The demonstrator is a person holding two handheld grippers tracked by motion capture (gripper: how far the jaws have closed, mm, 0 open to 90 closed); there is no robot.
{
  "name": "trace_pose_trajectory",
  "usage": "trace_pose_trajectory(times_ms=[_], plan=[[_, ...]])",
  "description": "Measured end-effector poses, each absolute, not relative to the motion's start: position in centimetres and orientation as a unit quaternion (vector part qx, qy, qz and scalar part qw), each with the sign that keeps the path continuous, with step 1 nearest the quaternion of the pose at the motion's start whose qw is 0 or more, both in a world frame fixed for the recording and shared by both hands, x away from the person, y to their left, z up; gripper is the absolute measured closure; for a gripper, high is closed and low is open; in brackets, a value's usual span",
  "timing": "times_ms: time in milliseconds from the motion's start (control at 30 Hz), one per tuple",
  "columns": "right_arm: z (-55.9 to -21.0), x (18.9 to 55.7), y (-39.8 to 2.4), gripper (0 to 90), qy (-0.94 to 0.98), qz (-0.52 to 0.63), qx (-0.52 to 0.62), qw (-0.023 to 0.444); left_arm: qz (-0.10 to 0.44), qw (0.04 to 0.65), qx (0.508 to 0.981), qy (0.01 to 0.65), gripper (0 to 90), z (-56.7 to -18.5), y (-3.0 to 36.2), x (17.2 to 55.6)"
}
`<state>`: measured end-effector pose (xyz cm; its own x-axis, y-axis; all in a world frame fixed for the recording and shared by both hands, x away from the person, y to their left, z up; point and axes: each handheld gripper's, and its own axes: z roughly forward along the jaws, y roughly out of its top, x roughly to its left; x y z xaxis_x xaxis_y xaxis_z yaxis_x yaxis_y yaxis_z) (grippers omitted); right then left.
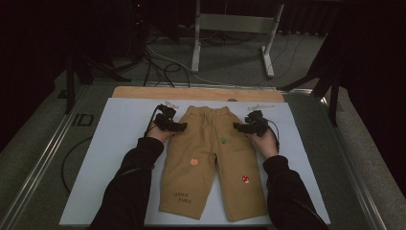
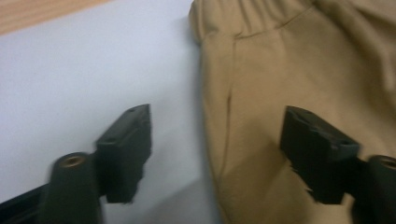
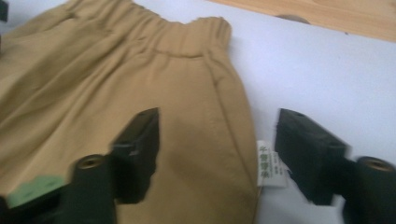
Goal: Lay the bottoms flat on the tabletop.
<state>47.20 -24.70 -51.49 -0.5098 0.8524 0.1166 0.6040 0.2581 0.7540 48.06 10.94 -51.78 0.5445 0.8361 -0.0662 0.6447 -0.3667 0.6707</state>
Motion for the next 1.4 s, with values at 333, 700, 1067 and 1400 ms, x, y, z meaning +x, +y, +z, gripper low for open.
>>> trace_pose_trajectory(times_ms=[333, 700, 1067, 1400], plan=[[-52.3, 48.6, -24.3, 83.0, 0.787, 0.346, 0.489, 0.144, 0.139, 0.352, 0.810, 0.449, 69.6, -52.5, 10.8, 48.1], [-51.6, 48.4, -24.4, 87.8, 0.793, 0.357, 0.468, 0.159, 0.139, 0.348, 0.815, 0.442, 88.6, -51.7, 12.0, 48.1], [-51.0, 49.8, -23.6, 87.9, 0.796, 0.362, 0.452, 0.176, 0.154, 0.345, 0.821, 0.428, 88.5, -50.5, 14.2, 49.1], [-50.6, 51.0, -23.2, 87.6, 0.788, 0.357, 0.457, 0.207, 0.168, 0.361, 0.808, 0.435, 88.0, -50.7, 14.2, 49.9]])
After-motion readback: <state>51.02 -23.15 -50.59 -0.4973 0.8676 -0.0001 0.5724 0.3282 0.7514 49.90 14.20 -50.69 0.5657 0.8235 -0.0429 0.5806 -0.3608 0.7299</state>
